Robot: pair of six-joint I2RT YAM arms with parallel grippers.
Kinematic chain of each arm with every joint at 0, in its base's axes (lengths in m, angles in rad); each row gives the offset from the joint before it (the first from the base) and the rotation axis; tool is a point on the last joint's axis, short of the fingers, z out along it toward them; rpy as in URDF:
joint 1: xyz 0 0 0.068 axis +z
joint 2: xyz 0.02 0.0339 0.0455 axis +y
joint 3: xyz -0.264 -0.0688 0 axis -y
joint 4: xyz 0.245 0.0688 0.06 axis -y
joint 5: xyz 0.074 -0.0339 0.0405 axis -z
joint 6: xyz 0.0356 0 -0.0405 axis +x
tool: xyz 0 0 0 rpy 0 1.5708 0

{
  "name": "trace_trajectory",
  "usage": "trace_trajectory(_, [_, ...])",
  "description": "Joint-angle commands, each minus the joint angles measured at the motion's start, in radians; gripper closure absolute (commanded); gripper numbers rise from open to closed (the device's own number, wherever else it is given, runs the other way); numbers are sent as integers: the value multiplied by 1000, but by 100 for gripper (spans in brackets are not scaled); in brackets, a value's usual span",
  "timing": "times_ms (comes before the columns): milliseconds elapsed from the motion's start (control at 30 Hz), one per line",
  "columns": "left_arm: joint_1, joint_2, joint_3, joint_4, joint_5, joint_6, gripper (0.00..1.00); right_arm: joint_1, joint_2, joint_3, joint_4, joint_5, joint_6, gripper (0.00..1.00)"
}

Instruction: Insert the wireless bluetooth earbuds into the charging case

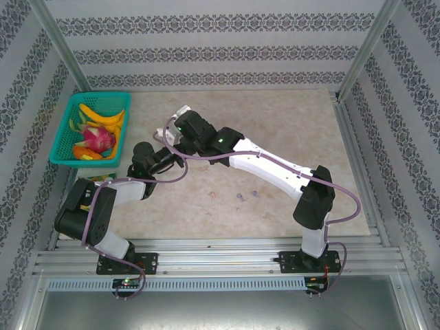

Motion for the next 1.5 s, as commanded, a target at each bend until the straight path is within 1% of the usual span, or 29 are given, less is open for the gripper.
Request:
trace_trajectory(0, [-16,-23,19,45,8,-4,100,-23,-90,-54,-4,-18,88,82])
trace_trajectory(267, [-17,-37,-22,38,-50,29,100,-119,-278,-269,-7,-156,277,82])
trace_trajectory(367, [-14,-54,-40,31,-75,43,100,-148,-303,-332,-9,-194,303,82])
trace_trajectory(467, [-13,-81,-58,11,-101,59,100,-170,-296,-376,-10,-245,317,82])
trace_trajectory(700, [-10,-175,-90,-58,-160,80,100,-196,-166,-386,-27,-361,302,83])
trace_trajectory(900, [-1,-272,-122,-123,-238,102,100,-195,7,-294,-93,-443,267,83])
trace_trajectory(1033, [7,-313,-130,-153,-257,111,100,-184,113,-209,-151,-433,251,83])
trace_trajectory(1200, [14,-339,-138,-160,-274,111,100,-163,221,-109,-218,-393,249,83])
trace_trajectory(1333, [17,-341,-137,-161,-283,107,100,-149,285,-48,-268,-360,230,82])
trace_trajectory(1467, [21,-342,-134,-166,-287,105,100,-139,317,-29,-289,-344,206,82])
